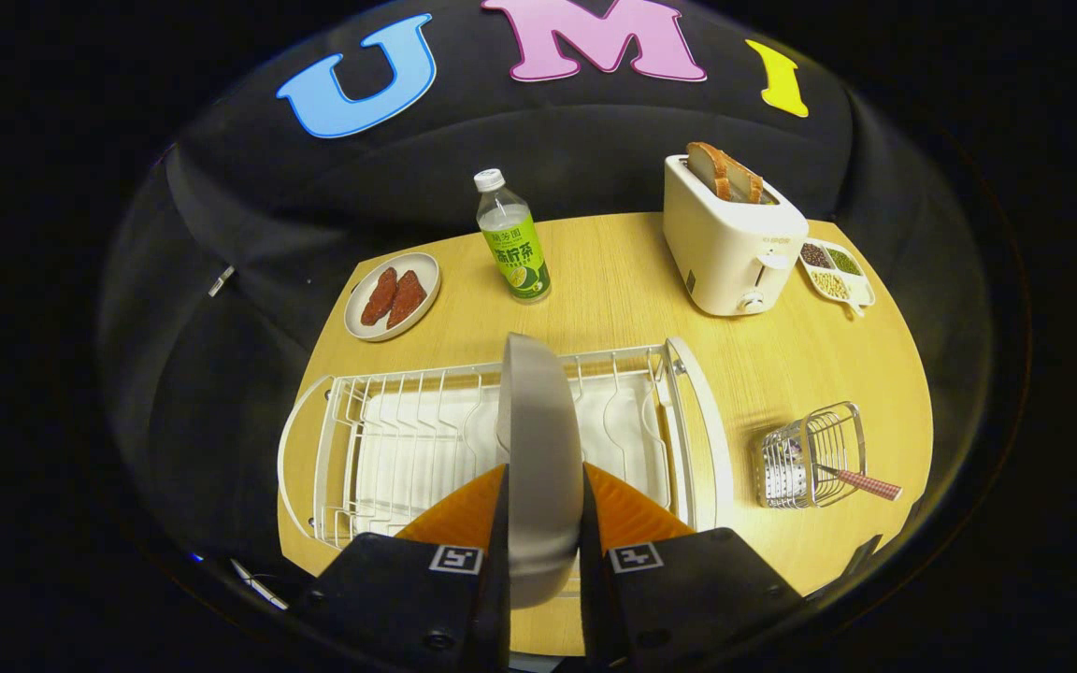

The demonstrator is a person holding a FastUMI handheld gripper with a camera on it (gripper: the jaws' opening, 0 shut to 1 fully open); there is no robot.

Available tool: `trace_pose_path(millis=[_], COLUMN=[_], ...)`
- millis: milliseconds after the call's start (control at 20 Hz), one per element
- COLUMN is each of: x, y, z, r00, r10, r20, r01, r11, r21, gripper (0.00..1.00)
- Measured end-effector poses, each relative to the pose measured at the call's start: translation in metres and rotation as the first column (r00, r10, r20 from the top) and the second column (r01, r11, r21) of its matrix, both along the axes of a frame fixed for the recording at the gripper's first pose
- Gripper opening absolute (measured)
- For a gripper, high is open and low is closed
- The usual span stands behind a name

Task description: Take the plate from the dish rack, then take the spoon from the basket and place it into the plate.

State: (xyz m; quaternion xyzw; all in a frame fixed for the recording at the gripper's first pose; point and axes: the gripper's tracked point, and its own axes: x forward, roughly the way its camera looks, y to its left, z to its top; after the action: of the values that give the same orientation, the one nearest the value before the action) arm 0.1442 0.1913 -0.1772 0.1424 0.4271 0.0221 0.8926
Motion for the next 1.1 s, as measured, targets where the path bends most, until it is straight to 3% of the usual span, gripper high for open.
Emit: trace_pose_path(millis=[300, 600, 750, 1100], x=[0.008, 0.011, 0.007, -0.03], y=[-0.008, -0.025, -0.026, -0.041], z=[0.026, 0.034, 0.036, 0.051], r00=[0.997, 0.995, 0.996, 0.989], r10=[0.007, -0.045, -0.04, 0.055], r20=[0.079, 0.086, 0.084, 0.14], r01=[0.002, 0.052, 0.044, -0.06], r11=[0.995, 0.996, 0.998, 0.998], r21=[-0.103, -0.077, -0.041, 0.034], gripper=[0.31, 0.31, 0.23, 0.23])
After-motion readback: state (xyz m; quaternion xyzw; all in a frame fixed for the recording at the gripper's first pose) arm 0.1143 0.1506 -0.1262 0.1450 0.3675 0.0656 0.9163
